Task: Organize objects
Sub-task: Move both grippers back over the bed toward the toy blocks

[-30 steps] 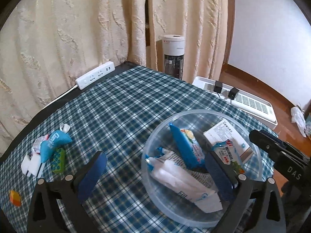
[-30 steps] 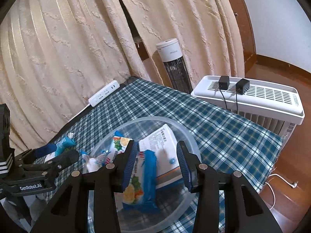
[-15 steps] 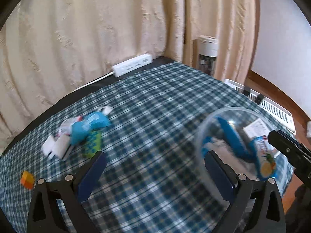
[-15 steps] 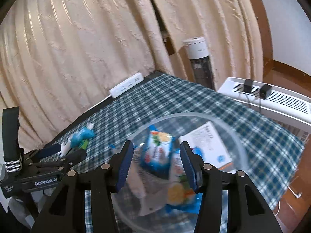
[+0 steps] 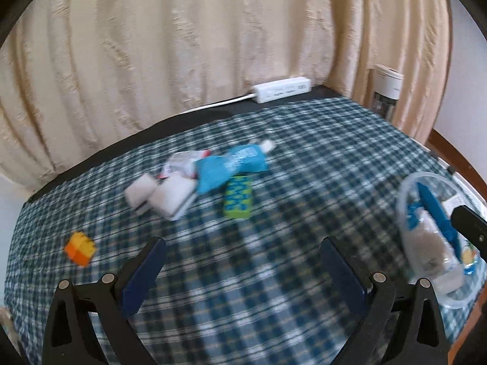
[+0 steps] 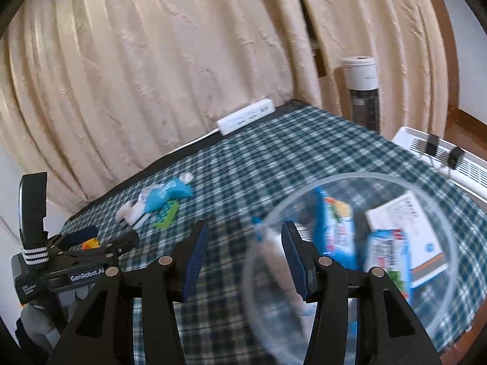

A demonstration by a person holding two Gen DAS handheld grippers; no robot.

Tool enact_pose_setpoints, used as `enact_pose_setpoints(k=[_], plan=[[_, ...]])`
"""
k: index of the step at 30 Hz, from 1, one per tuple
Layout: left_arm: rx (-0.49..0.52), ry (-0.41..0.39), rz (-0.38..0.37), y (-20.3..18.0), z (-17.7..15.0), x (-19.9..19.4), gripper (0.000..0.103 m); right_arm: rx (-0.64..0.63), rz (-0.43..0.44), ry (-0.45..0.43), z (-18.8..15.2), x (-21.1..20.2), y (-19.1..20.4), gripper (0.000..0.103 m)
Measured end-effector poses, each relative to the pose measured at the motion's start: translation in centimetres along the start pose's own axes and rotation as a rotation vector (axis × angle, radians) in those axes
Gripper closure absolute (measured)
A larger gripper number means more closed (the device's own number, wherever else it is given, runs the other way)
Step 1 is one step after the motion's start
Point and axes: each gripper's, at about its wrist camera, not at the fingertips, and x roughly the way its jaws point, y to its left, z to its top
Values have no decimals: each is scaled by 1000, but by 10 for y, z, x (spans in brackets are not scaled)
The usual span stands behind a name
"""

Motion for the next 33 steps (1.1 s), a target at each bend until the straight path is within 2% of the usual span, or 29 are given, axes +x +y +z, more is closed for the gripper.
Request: enact_pose_setpoints(k=[14,20,28,33], plan=[[-167,66,139,108,-16,21,0,-87,83,114,-19,41,63,51],[-232,92,173,142,-23,31,0,-104,94,156,-25,56,76,51],[-297,98,287,184,-30,41,0,-120,102,190,-28,70,86,51],[-364,118,315,212,-37,49,0,-128,109,211,-30,78,91,51]])
